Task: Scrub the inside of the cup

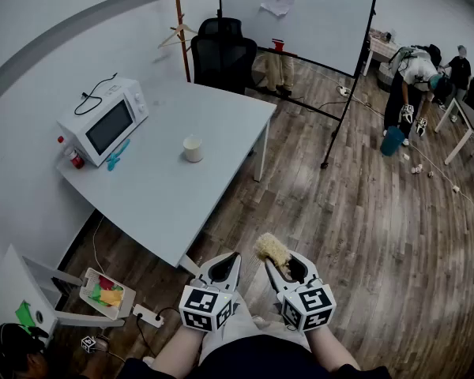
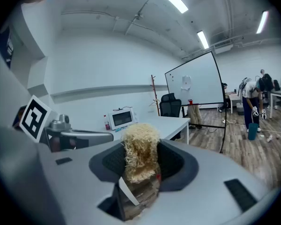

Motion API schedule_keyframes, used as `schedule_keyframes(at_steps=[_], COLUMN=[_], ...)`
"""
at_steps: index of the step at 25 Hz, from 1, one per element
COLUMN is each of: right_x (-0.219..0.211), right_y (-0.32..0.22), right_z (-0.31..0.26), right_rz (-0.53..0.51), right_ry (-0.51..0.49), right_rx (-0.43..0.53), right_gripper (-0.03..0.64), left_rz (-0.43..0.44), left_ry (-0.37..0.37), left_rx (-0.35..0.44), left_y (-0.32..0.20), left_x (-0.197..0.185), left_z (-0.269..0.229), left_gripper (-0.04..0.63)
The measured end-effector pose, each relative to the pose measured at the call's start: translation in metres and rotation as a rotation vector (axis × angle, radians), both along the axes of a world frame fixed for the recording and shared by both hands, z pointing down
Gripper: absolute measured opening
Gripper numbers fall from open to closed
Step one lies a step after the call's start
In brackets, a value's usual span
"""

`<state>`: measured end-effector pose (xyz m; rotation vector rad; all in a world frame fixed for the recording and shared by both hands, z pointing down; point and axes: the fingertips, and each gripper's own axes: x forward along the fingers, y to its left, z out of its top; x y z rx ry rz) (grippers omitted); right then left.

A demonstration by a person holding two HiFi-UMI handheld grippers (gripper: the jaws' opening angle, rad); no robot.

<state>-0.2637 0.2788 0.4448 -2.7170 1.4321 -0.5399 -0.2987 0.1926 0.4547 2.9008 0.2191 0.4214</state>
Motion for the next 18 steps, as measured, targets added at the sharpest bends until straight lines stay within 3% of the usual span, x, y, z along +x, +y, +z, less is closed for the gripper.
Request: schedule_keyframes(at_steps=[18], right_x=[0.004], right_y=[0.018], right_z=[-0.001], right_rz=[0.011], right_ry=[0.002], right_rx=[0.017], right_gripper=[0.181], left_rz=[-0.018], left_ry=[-0.03], left_rx=[0.008], left_y=[0.01], left_x=[0.004], left_z=[0.012], left_gripper=[0.017])
